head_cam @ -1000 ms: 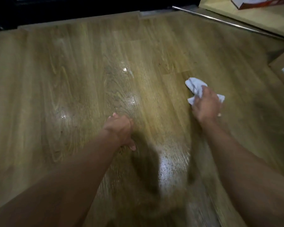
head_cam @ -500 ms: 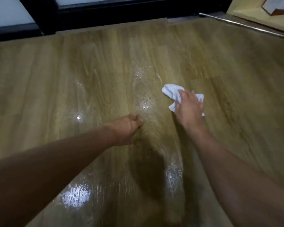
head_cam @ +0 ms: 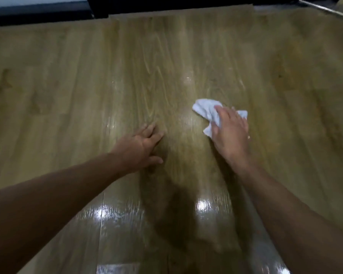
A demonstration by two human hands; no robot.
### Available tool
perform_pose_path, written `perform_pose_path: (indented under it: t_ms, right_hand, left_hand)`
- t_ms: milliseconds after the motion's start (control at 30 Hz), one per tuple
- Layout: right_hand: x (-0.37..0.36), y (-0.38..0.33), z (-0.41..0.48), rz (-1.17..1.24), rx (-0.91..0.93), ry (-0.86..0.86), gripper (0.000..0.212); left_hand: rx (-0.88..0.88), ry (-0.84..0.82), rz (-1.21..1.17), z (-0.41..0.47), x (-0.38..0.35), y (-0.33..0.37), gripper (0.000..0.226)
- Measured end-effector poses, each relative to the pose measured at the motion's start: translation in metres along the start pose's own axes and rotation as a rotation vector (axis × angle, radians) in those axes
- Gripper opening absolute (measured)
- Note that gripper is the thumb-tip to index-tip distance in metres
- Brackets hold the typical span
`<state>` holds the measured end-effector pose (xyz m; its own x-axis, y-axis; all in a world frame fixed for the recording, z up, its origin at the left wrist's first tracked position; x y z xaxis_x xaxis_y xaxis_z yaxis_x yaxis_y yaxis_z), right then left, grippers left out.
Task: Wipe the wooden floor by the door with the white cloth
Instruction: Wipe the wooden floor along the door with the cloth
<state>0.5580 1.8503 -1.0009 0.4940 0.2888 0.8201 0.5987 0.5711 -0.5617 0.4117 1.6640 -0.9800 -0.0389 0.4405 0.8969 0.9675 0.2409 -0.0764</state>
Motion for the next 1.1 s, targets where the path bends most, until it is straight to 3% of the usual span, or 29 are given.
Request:
perform_pose_path:
  t_ms: [100, 200, 300, 500, 600, 700, 833, 900, 1033, 1100]
  right_hand:
    - [-0.041, -0.048, 0.021, -0.046, 0.005, -0.075, 0.052]
    - [-0.066, -0.102, -0.021, -0.084, 0.278, -0.167, 0.051]
    - [-0.061, -0.103, -0.065, -0.055, 0.443, -0.265, 0.044]
    - [-0.058, -0.098, -0.001, -0.031, 0.182, -0.14, 0.045]
    - [-0.105, -0.143, 0.015, -0.065, 0.113, -0.266, 0.058]
    - [-0.126, -0.185, -0.026, -0.032, 0.329, -0.373, 0.051]
    - [-0.097, -0.163, -0.06, -0.043, 0.558, -0.403, 0.048]
    - [-0.093, -0.151, -0.032, -0.037, 0.472, -0.352, 0.049]
    - [-0.126, -0.188, 0.019, -0.129, 0.105, -0.282, 0.063]
    - [-0.156, -0.232, 0.006, -0.135, 0.159, -0.344, 0.066]
  left_hand:
    - [0.001, 0.021, -0.028, -0.009, -0.012, -0.011, 0.085]
    - [0.077, 0.053, -0.032, -0.023, -0.023, -0.034, 0.089]
    - [0.26, 0.051, -0.111, -0.044, -0.036, -0.069, 0.095]
    - [0.327, 0.03, -0.166, -0.065, -0.053, -0.088, 0.095]
    - [0.336, 0.051, -0.221, -0.066, -0.049, -0.09, 0.105]
    - [0.418, 0.079, -0.261, -0.075, -0.055, -0.111, 0.108]
    - [0.435, 0.054, -0.2, -0.086, -0.075, -0.134, 0.104]
    - [0.391, 0.057, -0.211, -0.092, -0.085, -0.14, 0.099]
    - [0.352, 0.165, -0.211, -0.102, -0.09, -0.153, 0.094]
    - [0.384, 0.238, -0.274, -0.111, -0.088, -0.161, 0.096]
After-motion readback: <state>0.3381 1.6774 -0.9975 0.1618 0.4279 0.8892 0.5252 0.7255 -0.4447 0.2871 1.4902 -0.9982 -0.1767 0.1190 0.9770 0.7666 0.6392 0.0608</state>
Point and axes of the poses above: each hand's wrist, its own z-axis towards the middle knuckle, its own x-axis out of the back of the hand, y = z × x, the point moved 7 cm from there along z, towards the middle knuckle, and after that the axes turned 13 degrees about z, right-handed, at the moved point
